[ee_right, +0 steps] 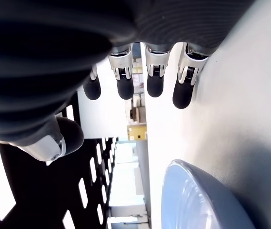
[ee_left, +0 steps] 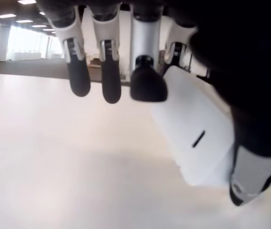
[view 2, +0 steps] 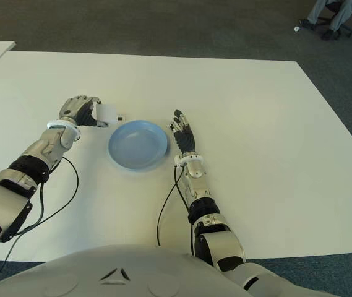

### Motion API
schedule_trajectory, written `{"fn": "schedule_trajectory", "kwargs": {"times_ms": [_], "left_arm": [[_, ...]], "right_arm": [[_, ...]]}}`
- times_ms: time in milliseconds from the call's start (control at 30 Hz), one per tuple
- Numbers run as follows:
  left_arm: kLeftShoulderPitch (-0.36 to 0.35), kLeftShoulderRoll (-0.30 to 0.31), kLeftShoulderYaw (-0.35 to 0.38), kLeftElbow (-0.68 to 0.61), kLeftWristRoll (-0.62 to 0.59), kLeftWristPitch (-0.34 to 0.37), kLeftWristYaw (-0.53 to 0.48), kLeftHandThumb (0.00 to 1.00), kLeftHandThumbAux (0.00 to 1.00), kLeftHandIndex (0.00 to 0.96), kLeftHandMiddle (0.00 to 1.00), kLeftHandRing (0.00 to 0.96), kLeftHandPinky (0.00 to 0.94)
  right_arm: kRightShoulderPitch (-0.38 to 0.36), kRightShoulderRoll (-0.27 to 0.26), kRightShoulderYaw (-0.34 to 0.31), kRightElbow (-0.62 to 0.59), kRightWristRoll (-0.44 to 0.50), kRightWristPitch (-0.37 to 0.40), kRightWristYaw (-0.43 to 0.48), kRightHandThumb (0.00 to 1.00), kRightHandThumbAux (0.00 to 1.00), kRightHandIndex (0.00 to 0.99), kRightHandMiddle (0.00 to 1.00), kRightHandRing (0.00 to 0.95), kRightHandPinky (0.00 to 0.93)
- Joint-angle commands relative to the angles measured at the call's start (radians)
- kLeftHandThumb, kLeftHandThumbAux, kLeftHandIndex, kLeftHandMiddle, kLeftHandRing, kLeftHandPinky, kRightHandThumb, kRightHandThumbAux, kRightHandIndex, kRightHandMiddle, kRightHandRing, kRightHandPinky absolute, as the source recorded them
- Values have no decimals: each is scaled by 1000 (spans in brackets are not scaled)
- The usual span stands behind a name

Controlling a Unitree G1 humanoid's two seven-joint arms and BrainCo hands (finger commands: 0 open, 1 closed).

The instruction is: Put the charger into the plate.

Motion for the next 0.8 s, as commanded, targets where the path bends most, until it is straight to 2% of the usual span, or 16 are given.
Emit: {"fn": "schedule_trajectory", "kwargs": {"times_ms": [33,167,400,800], "left_arm": [[60,21,65,-168,-22,49,-60,750,696,443,849,846,833],[92,20,100,-276,-23,77,-96,750,697,443,852,849,839],[128,5,138,-391,-20,94,-132,750,697,443,856,852,843],[158,-18,146,-497,5,117,-155,750,697,443,862,857,851]], "right_arm": [[11,26,-4,27,3,24,1,0,475,0,39,26,30],[11,27,-3,23,4,28,0,0,458,0,40,26,32],[9,26,-3,26,0,29,-5,0,446,1,37,22,28],[7,27,-3,25,4,29,-2,0,437,3,34,19,27]]}}
